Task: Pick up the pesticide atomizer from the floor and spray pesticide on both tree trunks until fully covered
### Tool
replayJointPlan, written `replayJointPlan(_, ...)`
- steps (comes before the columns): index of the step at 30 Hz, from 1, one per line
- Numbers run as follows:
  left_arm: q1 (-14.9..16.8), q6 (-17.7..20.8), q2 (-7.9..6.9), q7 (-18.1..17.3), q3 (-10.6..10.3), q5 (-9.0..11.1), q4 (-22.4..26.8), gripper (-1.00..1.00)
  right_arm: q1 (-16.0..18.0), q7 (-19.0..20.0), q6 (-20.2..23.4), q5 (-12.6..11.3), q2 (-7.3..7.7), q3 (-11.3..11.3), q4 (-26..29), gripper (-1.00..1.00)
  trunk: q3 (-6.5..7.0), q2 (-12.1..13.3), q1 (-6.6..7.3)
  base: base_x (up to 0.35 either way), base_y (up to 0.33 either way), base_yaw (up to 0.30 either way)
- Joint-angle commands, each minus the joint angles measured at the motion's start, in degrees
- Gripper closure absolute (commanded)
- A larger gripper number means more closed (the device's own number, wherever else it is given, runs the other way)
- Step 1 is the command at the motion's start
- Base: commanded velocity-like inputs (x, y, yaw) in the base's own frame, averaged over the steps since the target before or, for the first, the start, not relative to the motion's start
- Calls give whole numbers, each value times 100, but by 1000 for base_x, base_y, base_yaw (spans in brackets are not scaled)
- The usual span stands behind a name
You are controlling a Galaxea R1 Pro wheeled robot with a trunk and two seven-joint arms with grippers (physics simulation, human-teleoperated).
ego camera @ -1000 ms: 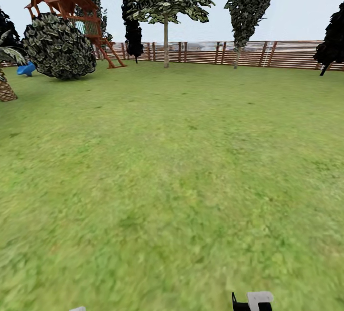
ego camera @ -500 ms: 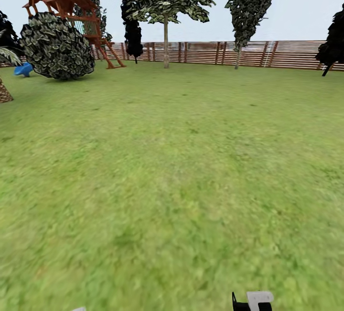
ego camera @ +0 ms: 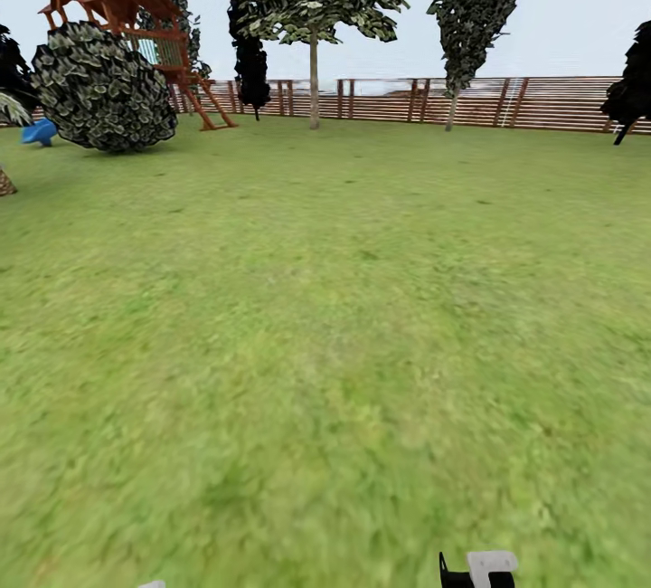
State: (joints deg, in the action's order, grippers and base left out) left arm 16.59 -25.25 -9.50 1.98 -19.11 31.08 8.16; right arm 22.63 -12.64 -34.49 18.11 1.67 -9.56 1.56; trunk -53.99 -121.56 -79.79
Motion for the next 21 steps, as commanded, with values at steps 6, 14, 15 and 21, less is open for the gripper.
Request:
replayJointPlan(6, 2, -15, 0, 22, -49, 29, 0, 100, -1, -28, -14, 64, 0, -37, -7, -100, -5, -2, -3, 339, 0, 0)
replayJointPlan(14, 2, -15, 1, 22, -49, 29, 0, 100, 3, -28, -14, 62, 0, -37, -7, -100, -5, -2, -3, 339, 0, 0)
replayJointPlan(15, 2, -15, 1, 22, -49, 29, 1, 100, 3, -28, -14, 63, 0, -37, -7, -100, -5, -2, -3, 339, 0, 0)
replayJointPlan(21, 2, -15, 1, 22, -49, 29, 0, 100, 1, -28, -14, 63, 0, -37, -7, -100, -5, -2, -3, 339, 0, 0)
